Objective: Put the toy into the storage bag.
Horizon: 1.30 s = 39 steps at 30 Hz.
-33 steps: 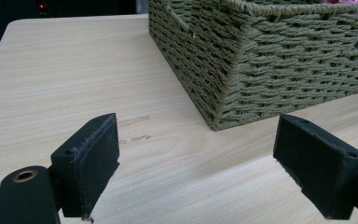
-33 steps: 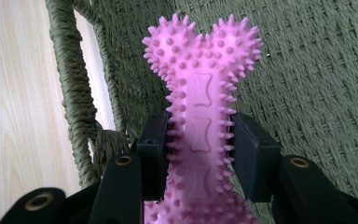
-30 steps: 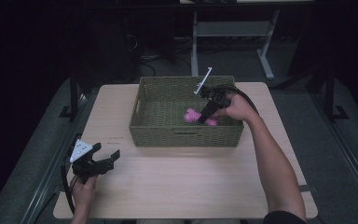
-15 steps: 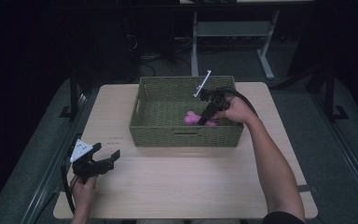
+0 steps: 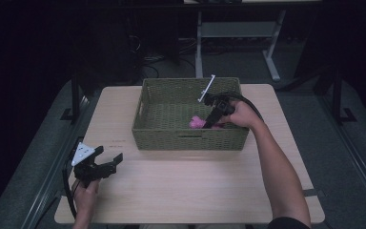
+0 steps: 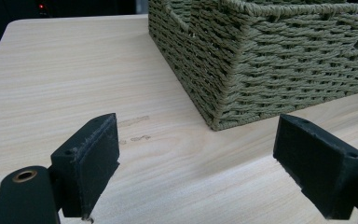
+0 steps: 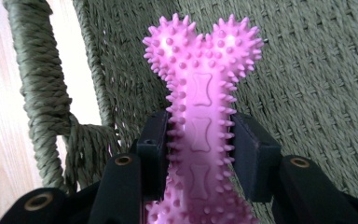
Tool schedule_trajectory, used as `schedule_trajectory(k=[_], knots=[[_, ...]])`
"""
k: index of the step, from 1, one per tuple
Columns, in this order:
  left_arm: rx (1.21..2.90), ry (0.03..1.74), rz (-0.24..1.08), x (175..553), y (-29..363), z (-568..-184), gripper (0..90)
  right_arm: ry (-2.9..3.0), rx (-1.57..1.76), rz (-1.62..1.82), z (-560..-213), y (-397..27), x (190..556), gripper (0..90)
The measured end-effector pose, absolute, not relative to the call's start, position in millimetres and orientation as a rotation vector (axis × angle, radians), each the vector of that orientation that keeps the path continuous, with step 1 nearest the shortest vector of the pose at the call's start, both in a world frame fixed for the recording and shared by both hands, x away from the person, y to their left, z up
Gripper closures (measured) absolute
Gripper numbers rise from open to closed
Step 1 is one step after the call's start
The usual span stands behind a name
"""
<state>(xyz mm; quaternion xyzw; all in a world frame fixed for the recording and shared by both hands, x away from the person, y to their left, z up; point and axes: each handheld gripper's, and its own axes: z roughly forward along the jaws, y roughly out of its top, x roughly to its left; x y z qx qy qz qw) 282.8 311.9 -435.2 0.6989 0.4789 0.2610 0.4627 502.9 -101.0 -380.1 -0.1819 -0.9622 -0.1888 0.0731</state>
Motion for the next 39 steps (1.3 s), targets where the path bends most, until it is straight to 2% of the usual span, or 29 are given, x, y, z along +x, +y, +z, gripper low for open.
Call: schedule_trajectory(k=[30, 39], knots=[[1.711, 1.181, 0.641, 282, 312, -435, 13.9, -2.878, -0.565, -0.602, -379, -96, 504, 57.4], [1.717, 1.178, 0.64, 282, 311, -435, 13.9, -2.896, -0.587, -0.61, -373, -99, 501, 52.7]])
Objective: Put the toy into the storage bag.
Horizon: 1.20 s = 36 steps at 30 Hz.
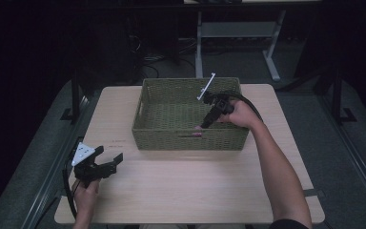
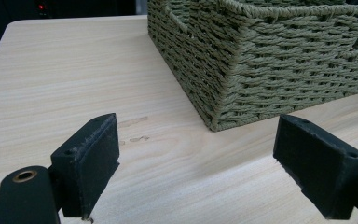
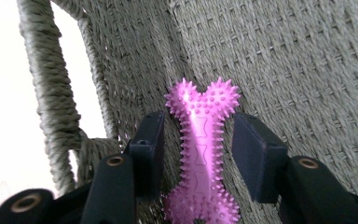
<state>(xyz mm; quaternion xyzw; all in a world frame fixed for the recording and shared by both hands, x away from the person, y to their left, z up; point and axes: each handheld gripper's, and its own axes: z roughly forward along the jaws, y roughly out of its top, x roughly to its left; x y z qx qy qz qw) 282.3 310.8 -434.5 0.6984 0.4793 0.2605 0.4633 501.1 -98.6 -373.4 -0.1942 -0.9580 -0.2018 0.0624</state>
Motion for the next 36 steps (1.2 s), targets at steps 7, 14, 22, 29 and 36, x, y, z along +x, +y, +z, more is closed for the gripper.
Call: schedule_trajectory(k=[7, 14, 22, 29, 36], knots=[[1.717, 1.177, 0.642, 282, 311, -435, 13.8, -2.901, -0.605, -0.612, -368, -100, 499, 48.1], [1.717, 1.177, 0.641, 282, 311, -435, 13.9, -2.9, -0.62, -0.633, -364, -102, 498, 46.4], [1.716, 1.175, 0.642, 282, 311, -435, 13.9, -2.913, -0.623, -0.652, -357, -103, 494, 44.5], [1.72, 1.173, 0.643, 282, 310, -434, 13.9, -2.917, -0.628, -0.696, -348, -105, 490, 42.3], [1.725, 1.169, 0.643, 282, 310, -434, 13.8, -2.928, -0.641, -0.712, -339, -110, 484, 40.6]])
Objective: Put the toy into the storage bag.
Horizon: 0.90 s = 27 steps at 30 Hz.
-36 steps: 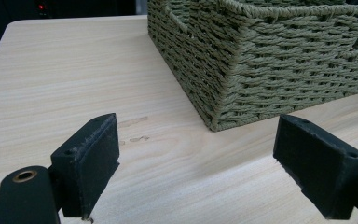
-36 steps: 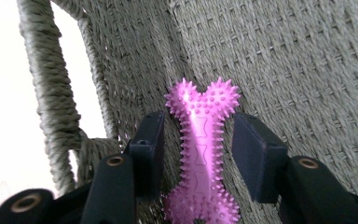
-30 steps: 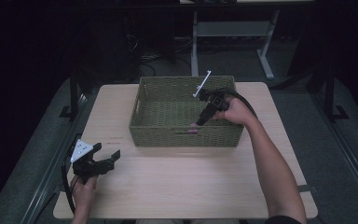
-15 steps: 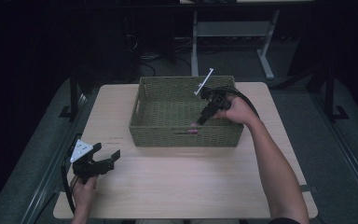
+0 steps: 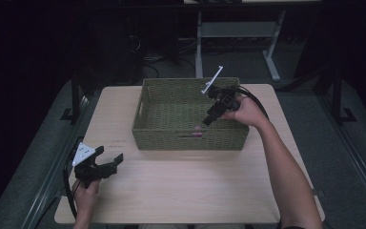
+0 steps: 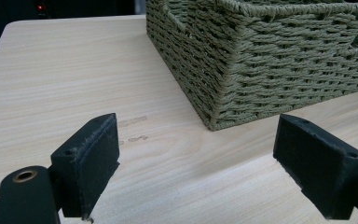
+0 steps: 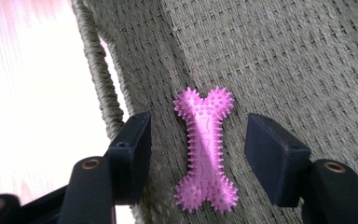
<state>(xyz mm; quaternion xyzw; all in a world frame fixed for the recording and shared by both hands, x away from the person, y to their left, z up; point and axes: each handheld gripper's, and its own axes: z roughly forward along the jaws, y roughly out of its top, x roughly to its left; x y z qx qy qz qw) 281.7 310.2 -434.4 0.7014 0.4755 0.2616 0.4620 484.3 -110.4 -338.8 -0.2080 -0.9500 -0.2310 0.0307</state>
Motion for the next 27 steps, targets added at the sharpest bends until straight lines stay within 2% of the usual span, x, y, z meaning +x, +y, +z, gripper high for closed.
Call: schedule_trajectory(k=[12, 27], knots=[[1.725, 1.168, 0.644, 281, 309, -434, 13.8, -2.94, -0.619, -0.768, -322, -114, 469, 38.1], [1.73, 1.167, 0.643, 281, 308, -435, 13.9, -2.937, -0.638, -0.817, -318, -130, 449, 37.0]])
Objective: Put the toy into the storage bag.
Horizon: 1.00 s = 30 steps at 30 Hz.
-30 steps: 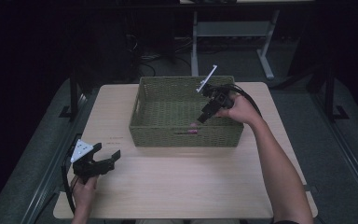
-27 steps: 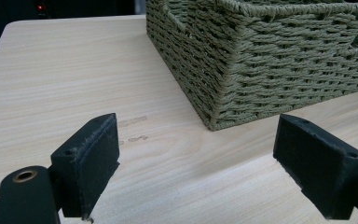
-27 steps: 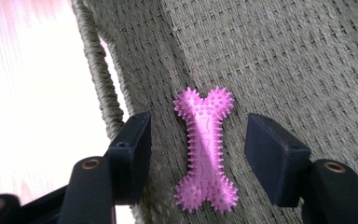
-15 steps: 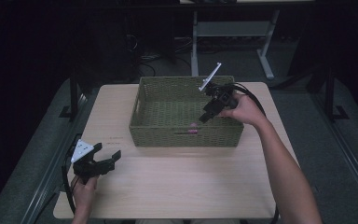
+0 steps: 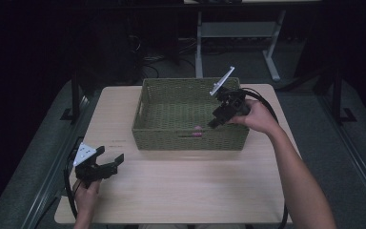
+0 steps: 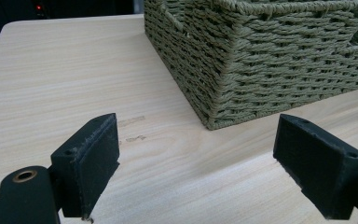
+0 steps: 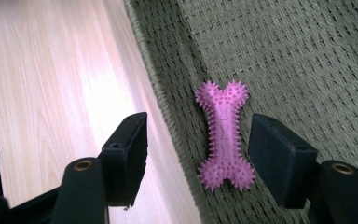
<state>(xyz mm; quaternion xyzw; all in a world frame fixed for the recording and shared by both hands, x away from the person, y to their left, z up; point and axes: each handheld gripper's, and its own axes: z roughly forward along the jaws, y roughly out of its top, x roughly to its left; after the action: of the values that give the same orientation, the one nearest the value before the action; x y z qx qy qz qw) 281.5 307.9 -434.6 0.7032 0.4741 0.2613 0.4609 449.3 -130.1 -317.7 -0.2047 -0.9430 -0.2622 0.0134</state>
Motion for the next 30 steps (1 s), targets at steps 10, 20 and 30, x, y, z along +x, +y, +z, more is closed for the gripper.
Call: schedule_trajectory(k=[10, 20, 30], knots=[[1.732, 1.167, 0.645, 281, 308, -435, 13.9, -2.947, -0.628, -0.824, -313, -137, 434, 35.9], [1.735, 1.164, 0.647, 281, 307, -435, 13.9, -2.942, -0.624, -0.87, -313, -147, 418, 35.2], [1.738, 1.165, 0.648, 281, 307, -435, 13.8, -2.943, -0.637, -0.854, -321, -153, 405, 34.0]])
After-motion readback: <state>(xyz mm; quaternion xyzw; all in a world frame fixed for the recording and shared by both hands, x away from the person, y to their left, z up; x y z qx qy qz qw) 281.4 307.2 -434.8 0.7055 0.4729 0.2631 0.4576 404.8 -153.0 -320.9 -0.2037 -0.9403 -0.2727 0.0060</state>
